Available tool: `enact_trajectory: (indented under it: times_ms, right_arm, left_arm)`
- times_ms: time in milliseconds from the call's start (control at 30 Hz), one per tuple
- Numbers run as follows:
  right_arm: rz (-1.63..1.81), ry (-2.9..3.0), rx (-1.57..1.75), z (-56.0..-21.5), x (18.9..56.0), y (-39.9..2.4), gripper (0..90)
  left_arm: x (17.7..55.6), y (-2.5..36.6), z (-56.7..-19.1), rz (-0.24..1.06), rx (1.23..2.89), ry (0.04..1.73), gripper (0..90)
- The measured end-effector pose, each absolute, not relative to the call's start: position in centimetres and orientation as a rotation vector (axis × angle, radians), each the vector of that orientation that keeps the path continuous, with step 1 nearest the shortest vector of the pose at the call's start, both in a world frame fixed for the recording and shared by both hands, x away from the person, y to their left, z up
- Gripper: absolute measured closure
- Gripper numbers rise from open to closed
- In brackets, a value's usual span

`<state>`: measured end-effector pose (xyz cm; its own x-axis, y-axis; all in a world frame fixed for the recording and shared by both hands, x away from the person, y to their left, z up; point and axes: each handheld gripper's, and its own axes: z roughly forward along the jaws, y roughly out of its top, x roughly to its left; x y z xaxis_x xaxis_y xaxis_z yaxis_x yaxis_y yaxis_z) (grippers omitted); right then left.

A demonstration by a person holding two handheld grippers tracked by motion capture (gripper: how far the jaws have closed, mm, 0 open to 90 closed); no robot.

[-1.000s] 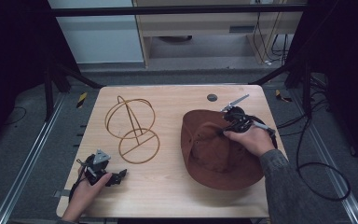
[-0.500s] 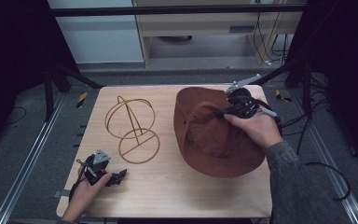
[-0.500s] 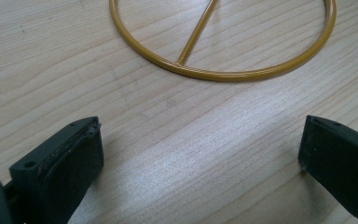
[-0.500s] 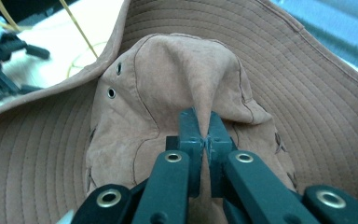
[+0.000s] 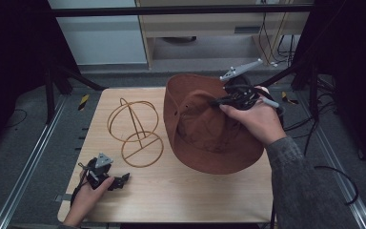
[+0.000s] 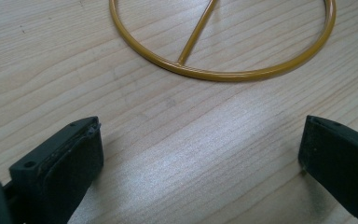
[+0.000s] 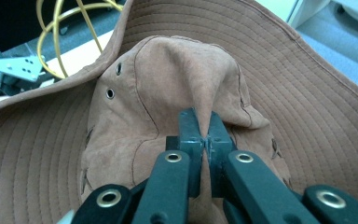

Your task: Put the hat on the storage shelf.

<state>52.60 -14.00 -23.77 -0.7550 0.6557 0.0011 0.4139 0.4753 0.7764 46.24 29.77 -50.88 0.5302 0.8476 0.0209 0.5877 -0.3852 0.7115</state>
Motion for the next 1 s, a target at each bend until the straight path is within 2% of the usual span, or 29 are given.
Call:
enact_trajectory:
  times_ms: [1000]
  right_arm:
    - [1.29, 2.368, 0.787, -20.2, 51.4, -9.2, 89.1]
  left_arm:
    - [46.2, 29.7, -50.9, 0.512, 2.11, 1.163, 0.0]
